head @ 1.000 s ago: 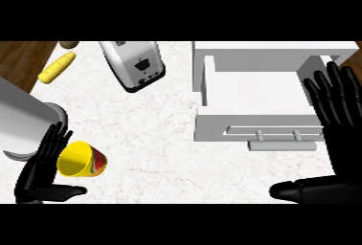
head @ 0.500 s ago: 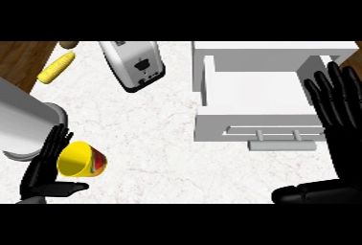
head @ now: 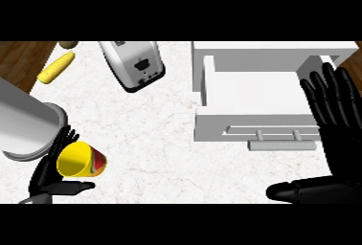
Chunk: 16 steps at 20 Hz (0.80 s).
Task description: Pick up the cup, place it into the drawer and close the drawer
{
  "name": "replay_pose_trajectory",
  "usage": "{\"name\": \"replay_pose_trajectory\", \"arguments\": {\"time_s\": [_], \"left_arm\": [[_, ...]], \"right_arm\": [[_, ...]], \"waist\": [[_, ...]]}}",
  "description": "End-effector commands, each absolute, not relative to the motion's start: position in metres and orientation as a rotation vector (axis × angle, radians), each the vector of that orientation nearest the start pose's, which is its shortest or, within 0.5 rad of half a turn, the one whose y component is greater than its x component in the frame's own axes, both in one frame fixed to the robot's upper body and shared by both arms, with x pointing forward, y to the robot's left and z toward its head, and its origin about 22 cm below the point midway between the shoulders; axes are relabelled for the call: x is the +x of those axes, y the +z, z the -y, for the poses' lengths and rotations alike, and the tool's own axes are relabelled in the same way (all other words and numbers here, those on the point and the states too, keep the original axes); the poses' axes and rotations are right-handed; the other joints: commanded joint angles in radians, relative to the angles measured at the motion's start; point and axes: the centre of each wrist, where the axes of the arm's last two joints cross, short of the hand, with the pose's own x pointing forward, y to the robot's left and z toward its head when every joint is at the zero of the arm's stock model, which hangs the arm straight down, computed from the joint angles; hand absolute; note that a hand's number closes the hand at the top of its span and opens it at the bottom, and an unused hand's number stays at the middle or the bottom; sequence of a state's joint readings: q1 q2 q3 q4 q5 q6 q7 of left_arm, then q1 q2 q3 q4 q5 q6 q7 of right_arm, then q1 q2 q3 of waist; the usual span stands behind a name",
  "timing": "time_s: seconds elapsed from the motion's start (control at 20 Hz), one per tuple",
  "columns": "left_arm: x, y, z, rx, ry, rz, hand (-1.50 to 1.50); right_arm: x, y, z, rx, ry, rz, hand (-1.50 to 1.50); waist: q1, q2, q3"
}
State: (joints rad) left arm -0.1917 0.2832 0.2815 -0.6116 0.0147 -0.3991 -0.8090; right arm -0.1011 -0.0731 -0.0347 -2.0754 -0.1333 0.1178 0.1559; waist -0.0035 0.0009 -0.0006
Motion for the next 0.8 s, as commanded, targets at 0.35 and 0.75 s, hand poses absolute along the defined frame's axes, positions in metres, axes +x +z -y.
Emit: {"name": "replay_pose_trajectory", "arguments": {"time_s": [0.35,0.75], "left_arm": [[0.222,-0.144,-0.361,-0.190,0.088,1.706,-1.50],[0.237,-0.129,-0.373,-0.380,0.117,1.711,-1.50]], "right_arm": [[0.231,0.157,0.245,0.153,0.134,1.992,-1.50],[0.221,0.148,0.232,0.190,0.129,1.999,-1.50]], "waist": [[-0.004,0.002,-0.001],[-0.005,0.002,-0.001]]}}
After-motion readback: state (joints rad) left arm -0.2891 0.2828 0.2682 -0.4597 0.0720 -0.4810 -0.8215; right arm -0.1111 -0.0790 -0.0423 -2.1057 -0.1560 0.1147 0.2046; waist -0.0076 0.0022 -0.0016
